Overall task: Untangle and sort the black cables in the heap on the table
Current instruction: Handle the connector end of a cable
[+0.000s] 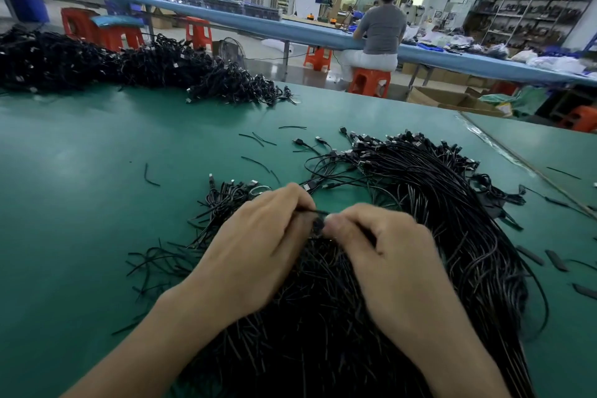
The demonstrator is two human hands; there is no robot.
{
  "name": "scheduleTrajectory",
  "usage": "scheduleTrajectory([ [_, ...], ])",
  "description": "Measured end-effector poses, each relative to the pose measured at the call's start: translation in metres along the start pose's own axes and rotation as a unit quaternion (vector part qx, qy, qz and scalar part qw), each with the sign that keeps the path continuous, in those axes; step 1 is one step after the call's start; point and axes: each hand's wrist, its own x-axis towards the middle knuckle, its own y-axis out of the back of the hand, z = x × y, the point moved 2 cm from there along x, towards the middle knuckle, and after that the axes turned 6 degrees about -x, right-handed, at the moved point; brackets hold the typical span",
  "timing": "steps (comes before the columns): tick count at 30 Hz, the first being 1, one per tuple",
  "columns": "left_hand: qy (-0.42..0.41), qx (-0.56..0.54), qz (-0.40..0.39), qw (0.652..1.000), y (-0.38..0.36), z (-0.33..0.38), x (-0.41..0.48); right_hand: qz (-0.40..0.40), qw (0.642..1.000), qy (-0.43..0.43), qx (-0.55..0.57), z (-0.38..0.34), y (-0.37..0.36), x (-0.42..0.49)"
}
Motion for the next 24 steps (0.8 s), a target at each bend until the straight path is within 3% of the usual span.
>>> scheduleTrajectory([
  [4,0.044,-0.106,0.131,0.985,0.010,-0.004,0.004,0.070,0.996,-0.044,-0.042,0.017,0.018,0.004],
  [7,-0.028,-0.002,0.164,0.986,0.015,0.004,0.004,0.058,0.989,-0.092,-0.101,0.029,0.023,0.004],
  [10,-0.076,0.094,0.149,0.982,0.011,0.009,0.001,0.010,0.980,-0.116,-0.162,0.032,0.022,0.003],
  [13,-0.021,0.064,0.096,0.993,0.008,0.005,0.000,-0.062,0.981,-0.096,-0.158,0.024,0.016,0.002],
  [17,-0.011,0.026,0.048,0.998,0.005,0.004,0.000,-0.112,0.981,0.002,-0.156,0.006,0.007,0.000],
  [20,0.016,0.024,0.048,0.998,0.004,0.002,0.000,-0.082,0.992,0.017,-0.098,0.007,0.004,0.001],
  [24,0.143,0.050,-0.010,0.988,0.002,-0.008,0.000,0.060,0.997,0.037,-0.018,0.014,0.015,0.005],
])
